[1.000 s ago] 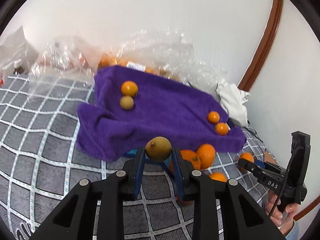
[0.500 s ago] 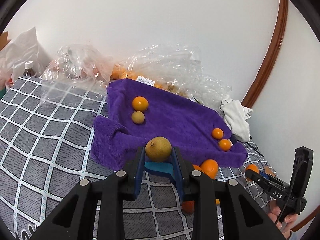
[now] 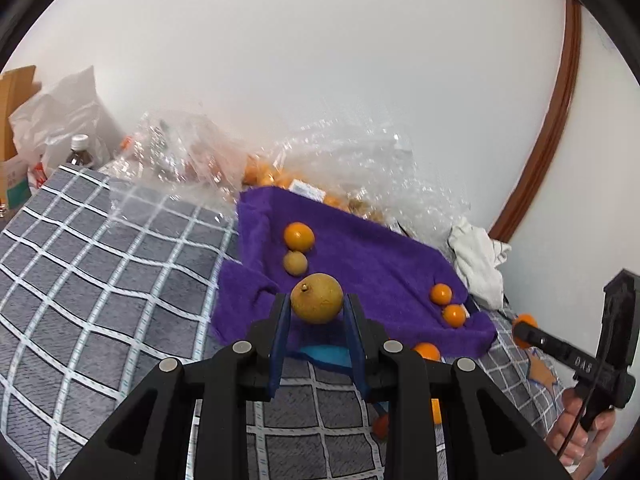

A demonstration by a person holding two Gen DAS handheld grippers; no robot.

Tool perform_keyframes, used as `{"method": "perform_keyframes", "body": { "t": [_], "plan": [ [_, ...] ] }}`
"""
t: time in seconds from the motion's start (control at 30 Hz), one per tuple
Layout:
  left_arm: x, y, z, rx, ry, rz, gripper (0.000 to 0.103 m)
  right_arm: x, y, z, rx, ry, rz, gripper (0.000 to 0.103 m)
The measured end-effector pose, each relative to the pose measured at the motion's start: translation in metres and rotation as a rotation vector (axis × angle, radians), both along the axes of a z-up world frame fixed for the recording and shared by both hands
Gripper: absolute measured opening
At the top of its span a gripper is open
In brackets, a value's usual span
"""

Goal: Organize fruits
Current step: 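Lift the large orange onto the towel while the left carries the yellow-green fruit there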

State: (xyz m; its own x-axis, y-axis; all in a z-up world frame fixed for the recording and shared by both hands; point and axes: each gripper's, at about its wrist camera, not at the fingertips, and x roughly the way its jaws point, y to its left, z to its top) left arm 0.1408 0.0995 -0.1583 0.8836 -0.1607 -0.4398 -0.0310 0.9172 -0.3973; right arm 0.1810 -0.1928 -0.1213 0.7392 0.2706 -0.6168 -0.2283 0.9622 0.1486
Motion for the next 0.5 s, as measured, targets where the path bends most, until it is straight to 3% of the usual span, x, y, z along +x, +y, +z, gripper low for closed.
{"method": "perform_keyframes", "body": {
  "t": [0.23,0.5],
  "plan": [
    [0.0,0.014,0.002,0.017,-0.007,0.084,0.026,0.048,0.027,0.01,-0.025,0.008,0.047,0.04],
    [0.012,0.025,-0.01,-0.043,0.05,0.092,0.026,0.087,0.052,-0.037,-0.076,0.087,0.065,0.04]
  ]
}}
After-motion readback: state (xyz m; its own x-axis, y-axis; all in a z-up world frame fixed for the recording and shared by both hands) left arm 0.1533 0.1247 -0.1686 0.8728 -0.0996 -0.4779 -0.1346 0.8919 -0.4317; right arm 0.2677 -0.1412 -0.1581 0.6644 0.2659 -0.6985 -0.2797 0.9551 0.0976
